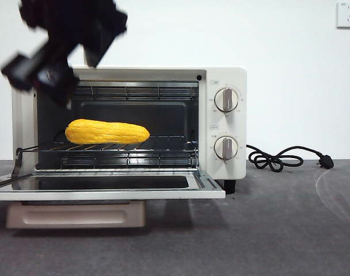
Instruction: Take the corn from the table,put the corn in the oven
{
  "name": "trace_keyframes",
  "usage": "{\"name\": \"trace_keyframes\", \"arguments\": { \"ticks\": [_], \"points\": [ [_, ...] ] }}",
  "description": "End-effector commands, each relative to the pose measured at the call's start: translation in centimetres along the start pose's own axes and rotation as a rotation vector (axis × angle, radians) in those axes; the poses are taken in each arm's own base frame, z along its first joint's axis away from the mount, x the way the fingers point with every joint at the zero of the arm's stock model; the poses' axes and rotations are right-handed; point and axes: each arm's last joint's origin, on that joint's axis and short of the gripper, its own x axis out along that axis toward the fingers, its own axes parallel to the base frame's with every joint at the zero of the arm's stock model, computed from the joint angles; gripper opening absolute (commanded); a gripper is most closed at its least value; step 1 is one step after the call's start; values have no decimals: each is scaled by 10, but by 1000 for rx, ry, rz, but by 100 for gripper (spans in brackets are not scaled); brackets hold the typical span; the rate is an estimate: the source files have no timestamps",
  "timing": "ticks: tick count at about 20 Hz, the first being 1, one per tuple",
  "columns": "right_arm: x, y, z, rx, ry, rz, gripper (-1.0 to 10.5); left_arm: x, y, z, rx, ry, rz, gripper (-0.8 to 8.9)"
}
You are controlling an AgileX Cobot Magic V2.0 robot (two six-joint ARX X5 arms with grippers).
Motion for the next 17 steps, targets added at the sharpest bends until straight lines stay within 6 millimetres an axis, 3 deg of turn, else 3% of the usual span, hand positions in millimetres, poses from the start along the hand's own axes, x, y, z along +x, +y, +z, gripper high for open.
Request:
{"name": "trace_keyframes", "arguments": {
  "ticks": [1, 4, 10, 14, 17],
  "points": [
    [-25, -7, -3, 96, 17, 17, 343, 12, -1, 7, 47, -6, 1, -6],
    [-55, -20, -17, 164, 83, 48, 139, 33, -2, 14, 91, 26, 6, -6],
    [-85, -44, -43, 267, 183, 66, 117, 57, 10, 20, 82, 46, -31, -7],
    [-103, -60, -56, 278, 200, 68, -14, 67, 26, 20, 2, 25, -153, -8],
    [-117, -72, -64, 311, 174, 121, -12, 76, 42, 17, -101, 23, -282, -8]
  ]
}}
